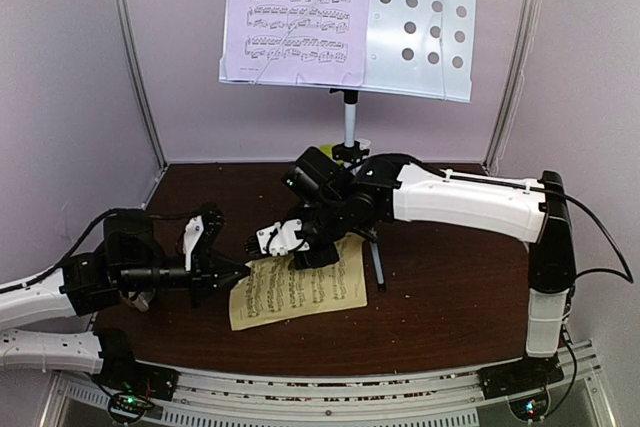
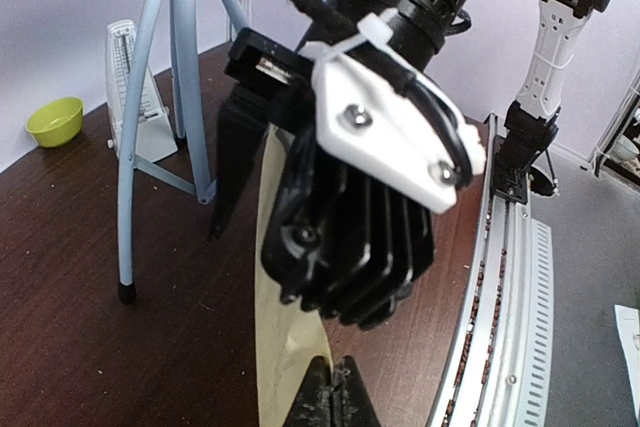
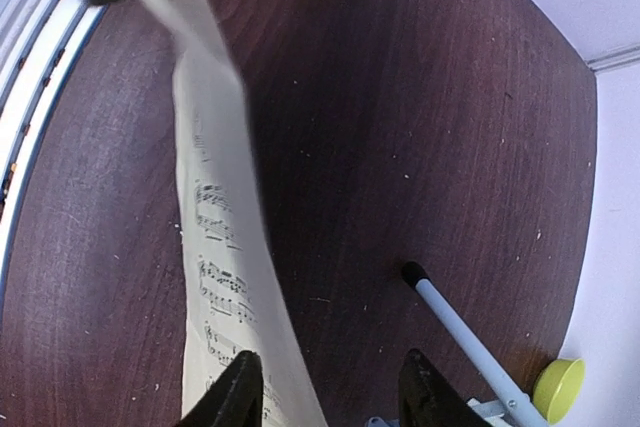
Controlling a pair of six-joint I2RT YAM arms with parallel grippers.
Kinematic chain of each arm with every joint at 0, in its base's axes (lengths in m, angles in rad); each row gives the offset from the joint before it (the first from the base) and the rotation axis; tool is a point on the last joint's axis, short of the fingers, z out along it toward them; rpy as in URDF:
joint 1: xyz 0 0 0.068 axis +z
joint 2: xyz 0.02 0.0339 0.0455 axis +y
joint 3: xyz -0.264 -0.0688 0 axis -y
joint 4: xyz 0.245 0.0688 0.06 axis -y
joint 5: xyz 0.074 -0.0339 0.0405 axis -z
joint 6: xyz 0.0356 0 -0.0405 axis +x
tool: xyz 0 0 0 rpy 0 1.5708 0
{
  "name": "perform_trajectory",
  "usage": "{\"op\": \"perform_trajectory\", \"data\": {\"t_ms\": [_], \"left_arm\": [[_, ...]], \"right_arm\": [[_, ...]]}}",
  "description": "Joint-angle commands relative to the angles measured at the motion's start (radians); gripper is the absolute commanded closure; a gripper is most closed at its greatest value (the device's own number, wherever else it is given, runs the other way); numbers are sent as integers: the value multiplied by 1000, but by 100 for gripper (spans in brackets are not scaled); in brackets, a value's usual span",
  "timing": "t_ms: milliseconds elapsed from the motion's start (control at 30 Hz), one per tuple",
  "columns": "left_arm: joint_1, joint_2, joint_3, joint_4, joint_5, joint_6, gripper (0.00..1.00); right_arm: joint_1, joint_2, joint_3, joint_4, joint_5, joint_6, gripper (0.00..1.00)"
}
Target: Set up the instrument practice props
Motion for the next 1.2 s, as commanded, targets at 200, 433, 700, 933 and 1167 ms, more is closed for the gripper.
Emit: {"op": "perform_trajectory", "data": {"t_ms": [200,433,700,933,1167], "left_arm": [[-4,-39,125,-153,-74,119,100],[-3,-121,209,-177,-291,74,35],[-4,-189,233,-134,-305,176,6],[-26,17,281,100,-129,184,10],[-119,236,460,267,-57,233,15]], "right_arm": [[19,-124,-104,89,27,54,97],[-41,-311,-195,214,-93,244,100],[-156,-615,-439,539,-287,593,100],[-266,-807,-562,763,-442,852,100],[-306,-918,-598,877,-472,1001,100]]}}
